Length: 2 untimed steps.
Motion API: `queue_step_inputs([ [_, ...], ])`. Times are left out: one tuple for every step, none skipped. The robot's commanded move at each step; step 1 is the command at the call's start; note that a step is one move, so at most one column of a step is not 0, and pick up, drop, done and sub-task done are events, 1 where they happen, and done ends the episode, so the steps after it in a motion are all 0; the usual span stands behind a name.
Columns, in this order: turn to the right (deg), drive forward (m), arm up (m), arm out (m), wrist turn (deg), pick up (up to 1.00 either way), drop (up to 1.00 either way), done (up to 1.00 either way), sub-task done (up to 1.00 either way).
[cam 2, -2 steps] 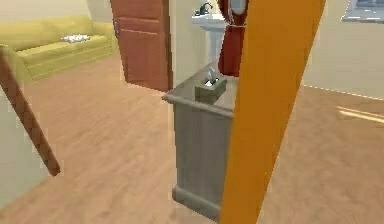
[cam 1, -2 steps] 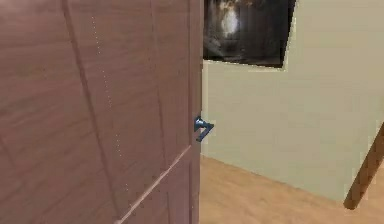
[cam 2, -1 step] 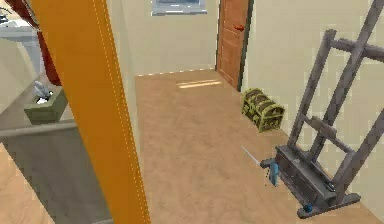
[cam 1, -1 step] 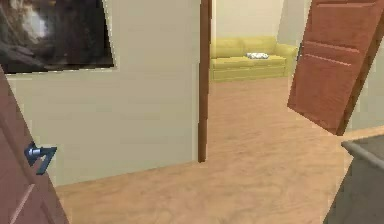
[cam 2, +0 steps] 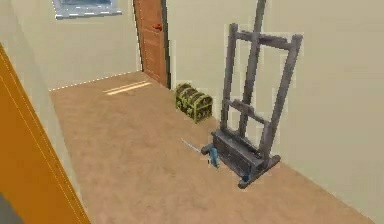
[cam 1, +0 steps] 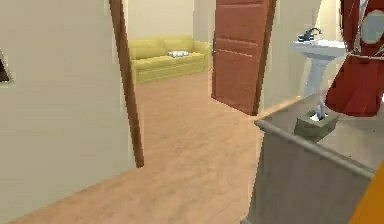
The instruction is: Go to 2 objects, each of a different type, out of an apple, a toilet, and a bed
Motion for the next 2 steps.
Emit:
queue_step_inputs([
  [0.0, 1.0, 0.0, 0.0, 0.0, 0.0, 0.0, 0.0, 0.0],
  [9.0, 0.0, 0.0, 0.0, 0.0, 0.0, 0.0, 0.0, 0.0],
])
